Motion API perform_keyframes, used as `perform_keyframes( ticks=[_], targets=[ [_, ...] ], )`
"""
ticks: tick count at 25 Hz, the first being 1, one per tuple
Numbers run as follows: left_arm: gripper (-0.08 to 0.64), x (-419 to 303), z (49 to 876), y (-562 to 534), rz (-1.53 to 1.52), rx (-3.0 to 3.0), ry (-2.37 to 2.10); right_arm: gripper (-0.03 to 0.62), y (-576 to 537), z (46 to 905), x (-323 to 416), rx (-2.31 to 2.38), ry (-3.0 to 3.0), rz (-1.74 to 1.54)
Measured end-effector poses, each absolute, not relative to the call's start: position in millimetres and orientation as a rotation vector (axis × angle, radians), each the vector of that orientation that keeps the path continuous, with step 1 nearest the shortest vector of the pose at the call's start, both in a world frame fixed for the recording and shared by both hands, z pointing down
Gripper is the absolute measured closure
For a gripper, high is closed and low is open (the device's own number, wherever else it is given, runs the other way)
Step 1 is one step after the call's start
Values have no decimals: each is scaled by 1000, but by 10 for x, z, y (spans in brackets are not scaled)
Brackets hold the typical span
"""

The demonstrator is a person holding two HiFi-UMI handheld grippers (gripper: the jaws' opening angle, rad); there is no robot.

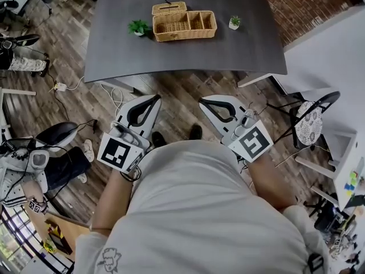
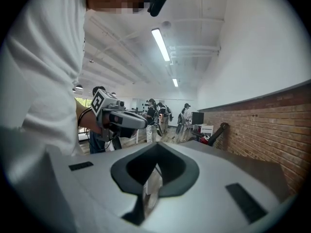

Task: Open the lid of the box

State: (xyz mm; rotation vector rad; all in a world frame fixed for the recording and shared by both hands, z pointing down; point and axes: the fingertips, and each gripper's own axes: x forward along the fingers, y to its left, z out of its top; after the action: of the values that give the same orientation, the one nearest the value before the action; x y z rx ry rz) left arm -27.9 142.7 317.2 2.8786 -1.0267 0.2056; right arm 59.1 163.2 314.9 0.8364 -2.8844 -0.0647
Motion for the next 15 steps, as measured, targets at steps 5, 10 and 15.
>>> perform_keyframes(
  ticks=[5, 10, 15],
  targets=[
    [548, -651, 3124, 1547, 193, 2888, -1021, 588, 1742, 3070, 229, 853, -2894, -67],
    [548, -1022, 3071, 1647, 183, 2899, -1021, 588, 1863, 3024, -122, 872, -2897, -75],
    [548, -1312, 3088, 1747, 178, 2906, -1004, 588, 1976, 3051, -402, 891, -2885, -79]
  ],
)
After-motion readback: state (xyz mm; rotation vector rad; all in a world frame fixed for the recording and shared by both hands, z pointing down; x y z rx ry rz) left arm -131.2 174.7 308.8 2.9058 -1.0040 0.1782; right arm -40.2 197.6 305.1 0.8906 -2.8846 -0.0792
